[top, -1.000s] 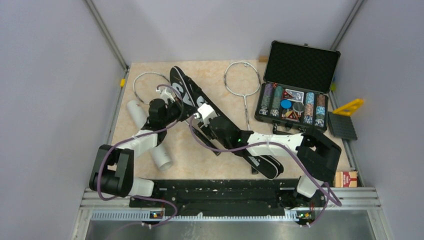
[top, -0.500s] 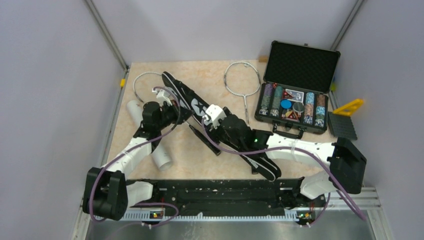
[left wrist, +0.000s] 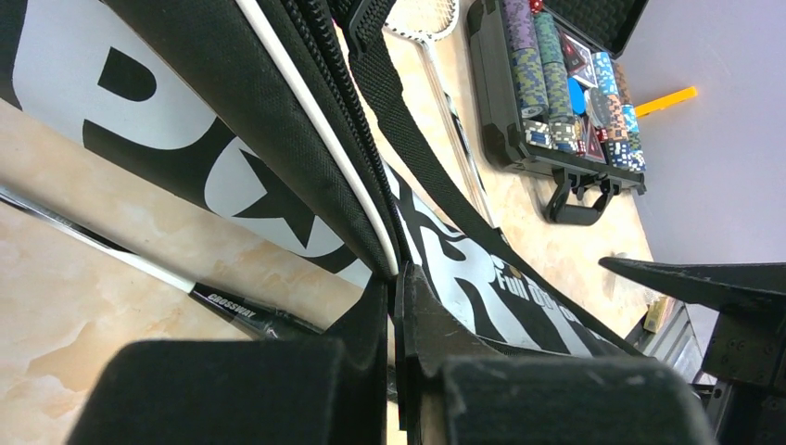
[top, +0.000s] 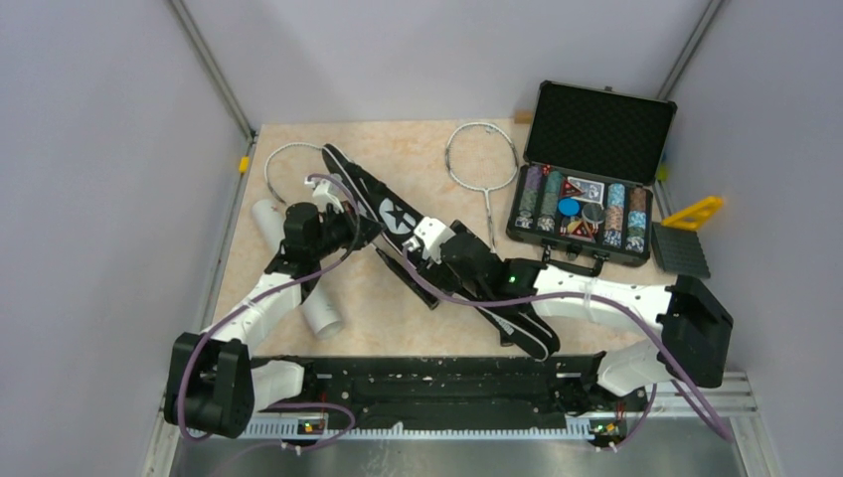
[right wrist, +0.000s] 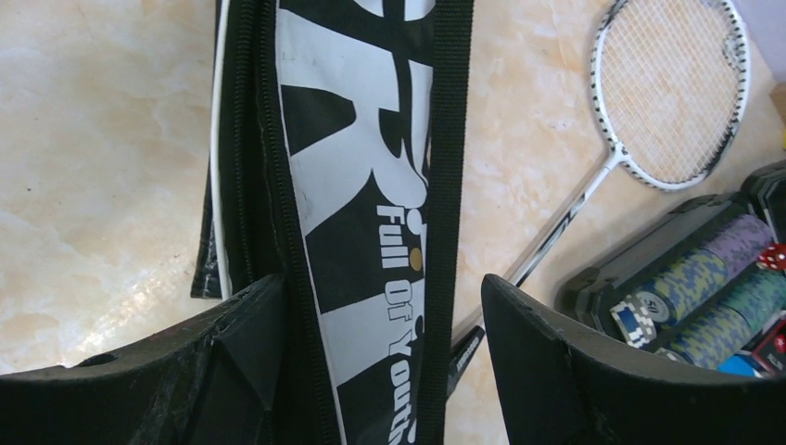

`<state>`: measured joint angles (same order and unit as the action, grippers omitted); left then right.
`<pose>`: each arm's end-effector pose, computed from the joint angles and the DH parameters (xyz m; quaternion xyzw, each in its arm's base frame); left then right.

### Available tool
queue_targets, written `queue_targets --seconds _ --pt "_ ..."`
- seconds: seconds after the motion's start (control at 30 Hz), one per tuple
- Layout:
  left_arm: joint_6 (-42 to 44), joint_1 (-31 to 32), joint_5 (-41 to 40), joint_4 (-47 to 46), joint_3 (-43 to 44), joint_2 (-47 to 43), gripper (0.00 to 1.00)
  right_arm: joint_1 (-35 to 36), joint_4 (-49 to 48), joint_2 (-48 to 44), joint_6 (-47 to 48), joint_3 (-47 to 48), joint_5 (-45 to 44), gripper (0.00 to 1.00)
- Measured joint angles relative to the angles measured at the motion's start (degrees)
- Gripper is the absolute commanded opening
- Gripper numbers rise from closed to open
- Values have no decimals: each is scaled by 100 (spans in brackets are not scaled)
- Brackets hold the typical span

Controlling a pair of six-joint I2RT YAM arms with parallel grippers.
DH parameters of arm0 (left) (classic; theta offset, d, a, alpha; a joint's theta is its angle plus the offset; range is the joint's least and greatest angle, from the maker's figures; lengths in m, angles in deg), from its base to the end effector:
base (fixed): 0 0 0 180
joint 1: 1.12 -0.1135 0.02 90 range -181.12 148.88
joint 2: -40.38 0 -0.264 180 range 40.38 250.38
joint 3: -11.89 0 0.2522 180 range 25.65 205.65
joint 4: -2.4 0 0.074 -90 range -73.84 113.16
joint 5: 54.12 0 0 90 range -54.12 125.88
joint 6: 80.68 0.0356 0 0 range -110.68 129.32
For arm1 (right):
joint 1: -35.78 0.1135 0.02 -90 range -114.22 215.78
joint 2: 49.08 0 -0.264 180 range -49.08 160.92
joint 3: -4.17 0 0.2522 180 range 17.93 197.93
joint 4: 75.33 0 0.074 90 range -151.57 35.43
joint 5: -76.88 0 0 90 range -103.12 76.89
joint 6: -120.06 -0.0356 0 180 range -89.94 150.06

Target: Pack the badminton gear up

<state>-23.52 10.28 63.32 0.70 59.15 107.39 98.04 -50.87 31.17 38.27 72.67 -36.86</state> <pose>0.2464 -0.0664 0.2386 -0.0093 0.7984 -0.3927 0.4564 0.1561 0.2661 0.2594 -0.4275 0.7666 0.0377 0.4777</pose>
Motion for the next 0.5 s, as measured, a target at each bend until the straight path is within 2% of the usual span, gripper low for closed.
queue_targets --seconds 0.3,0.5 --pt "66 -4 0 55 0 -2 0 -9 4 -323 282 -247 -376 76" --pt "72 -4 22 74 0 -13 0 -31 -35 -341 780 -758 -343 72"
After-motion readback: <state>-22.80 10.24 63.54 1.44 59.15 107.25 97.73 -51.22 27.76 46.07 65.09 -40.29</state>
